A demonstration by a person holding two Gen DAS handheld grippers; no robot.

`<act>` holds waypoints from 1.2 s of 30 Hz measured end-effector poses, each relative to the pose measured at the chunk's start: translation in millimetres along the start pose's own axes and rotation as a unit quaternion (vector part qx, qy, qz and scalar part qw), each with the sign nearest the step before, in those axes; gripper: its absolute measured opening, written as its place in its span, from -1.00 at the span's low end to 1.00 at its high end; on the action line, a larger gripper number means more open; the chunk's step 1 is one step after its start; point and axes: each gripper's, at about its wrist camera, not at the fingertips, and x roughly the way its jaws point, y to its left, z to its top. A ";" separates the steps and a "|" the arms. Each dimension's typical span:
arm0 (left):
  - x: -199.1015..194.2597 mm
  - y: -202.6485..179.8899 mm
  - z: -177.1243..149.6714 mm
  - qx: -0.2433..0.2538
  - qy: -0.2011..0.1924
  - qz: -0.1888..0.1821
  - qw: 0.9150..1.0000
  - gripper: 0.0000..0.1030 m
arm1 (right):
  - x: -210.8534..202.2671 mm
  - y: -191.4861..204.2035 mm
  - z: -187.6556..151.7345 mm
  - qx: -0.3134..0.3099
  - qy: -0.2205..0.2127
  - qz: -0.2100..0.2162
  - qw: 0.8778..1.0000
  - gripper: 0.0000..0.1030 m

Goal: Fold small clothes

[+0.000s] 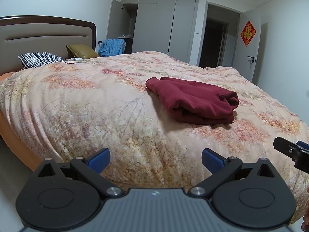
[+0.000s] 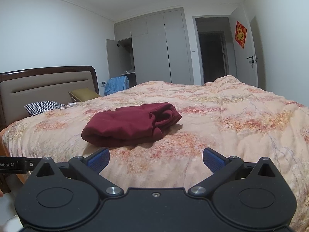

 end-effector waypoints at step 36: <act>1.1 1.8 -5.1 -0.005 0.004 0.003 1.000 1.00 | 1.2 0.8 -2.4 -0.002 0.005 0.001 1.000 0.99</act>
